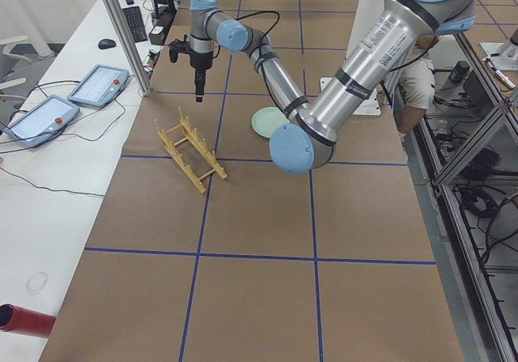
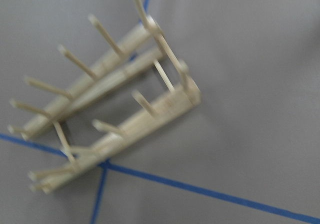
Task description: Place plate on table
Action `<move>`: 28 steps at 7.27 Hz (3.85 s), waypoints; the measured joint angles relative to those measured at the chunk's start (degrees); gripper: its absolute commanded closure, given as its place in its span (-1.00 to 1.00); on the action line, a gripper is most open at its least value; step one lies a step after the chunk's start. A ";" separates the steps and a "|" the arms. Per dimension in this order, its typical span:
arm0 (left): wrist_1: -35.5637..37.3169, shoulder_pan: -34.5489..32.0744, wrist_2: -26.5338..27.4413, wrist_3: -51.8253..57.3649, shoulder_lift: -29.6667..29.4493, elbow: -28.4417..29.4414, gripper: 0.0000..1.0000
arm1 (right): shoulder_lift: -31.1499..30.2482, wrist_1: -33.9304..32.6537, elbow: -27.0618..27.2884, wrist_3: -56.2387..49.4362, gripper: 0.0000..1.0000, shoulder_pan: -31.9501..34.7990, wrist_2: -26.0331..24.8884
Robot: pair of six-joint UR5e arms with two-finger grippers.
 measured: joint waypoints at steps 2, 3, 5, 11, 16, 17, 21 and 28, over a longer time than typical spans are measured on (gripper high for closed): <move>-0.91 -14.96 -7.56 24.54 13.34 -3.55 -1.00 | 0.00 0.00 -0.05 0.00 -1.00 0.00 0.00; -1.07 -20.33 -8.69 36.37 20.29 -3.47 -1.00 | 0.00 0.00 -0.07 0.00 -1.00 0.00 0.00; -1.10 -30.36 -13.94 56.60 32.40 -0.13 -1.00 | 0.00 0.00 -0.06 0.00 -1.00 0.00 0.00; -7.26 -29.64 -16.00 53.63 38.88 4.12 -1.00 | 0.02 0.00 -0.09 0.00 -1.00 0.00 0.00; -11.79 -27.44 -15.81 47.83 36.70 6.48 -1.00 | 0.00 0.00 -0.09 0.00 -1.00 0.00 0.00; -11.74 -27.42 -15.82 47.90 36.23 6.79 -1.00 | 0.00 0.00 -0.09 0.00 -1.00 0.00 0.00; -11.64 -27.45 -15.83 48.12 35.43 7.89 -1.00 | 0.02 0.00 -0.07 0.00 -1.00 0.00 0.00; -11.21 -27.45 -15.85 48.02 35.07 8.67 -1.00 | 0.00 0.00 -0.04 0.00 -1.00 0.00 0.00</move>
